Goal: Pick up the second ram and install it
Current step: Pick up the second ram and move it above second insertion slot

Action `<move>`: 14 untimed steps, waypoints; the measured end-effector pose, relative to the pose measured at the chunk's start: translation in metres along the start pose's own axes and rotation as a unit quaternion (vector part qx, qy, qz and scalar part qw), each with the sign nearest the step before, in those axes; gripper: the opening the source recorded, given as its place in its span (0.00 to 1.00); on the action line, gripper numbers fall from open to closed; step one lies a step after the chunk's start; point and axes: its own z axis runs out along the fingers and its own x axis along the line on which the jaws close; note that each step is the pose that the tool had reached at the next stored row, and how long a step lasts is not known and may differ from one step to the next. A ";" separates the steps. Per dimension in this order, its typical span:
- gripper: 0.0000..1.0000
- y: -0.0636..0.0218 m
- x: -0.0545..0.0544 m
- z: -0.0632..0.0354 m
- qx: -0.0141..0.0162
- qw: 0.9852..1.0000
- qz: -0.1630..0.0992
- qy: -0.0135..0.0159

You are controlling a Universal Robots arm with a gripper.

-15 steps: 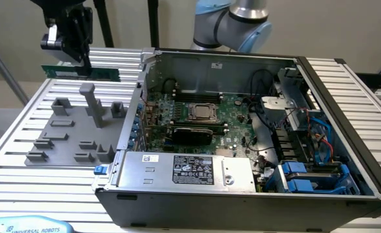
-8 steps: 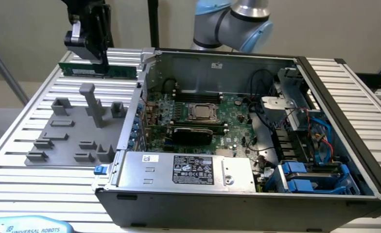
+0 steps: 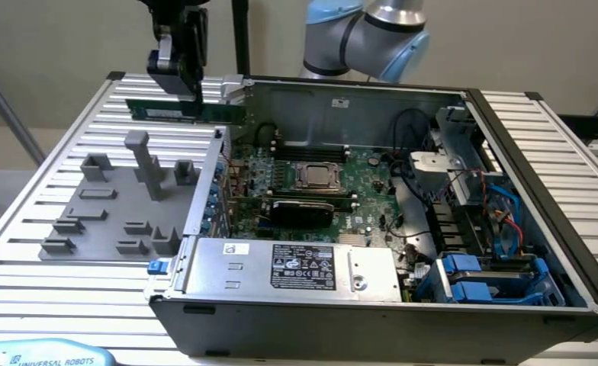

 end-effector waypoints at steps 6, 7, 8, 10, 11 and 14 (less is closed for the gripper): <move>0.13 -0.0272 -0.001 -0.0008 0.000 1.000 0.000 -0.002; 0.13 -0.0317 -0.001 -0.0006 0.000 1.000 0.000 -0.002; 0.13 -0.0362 -0.001 -0.0003 0.000 1.000 0.000 -0.002; 0.13 -0.0455 -0.002 0.0005 0.000 1.000 0.000 -0.002; 0.13 -0.0502 -0.003 0.0011 0.000 1.000 0.000 -0.002; 0.13 -0.0637 -0.005 0.0032 -0.001 1.000 0.000 -0.002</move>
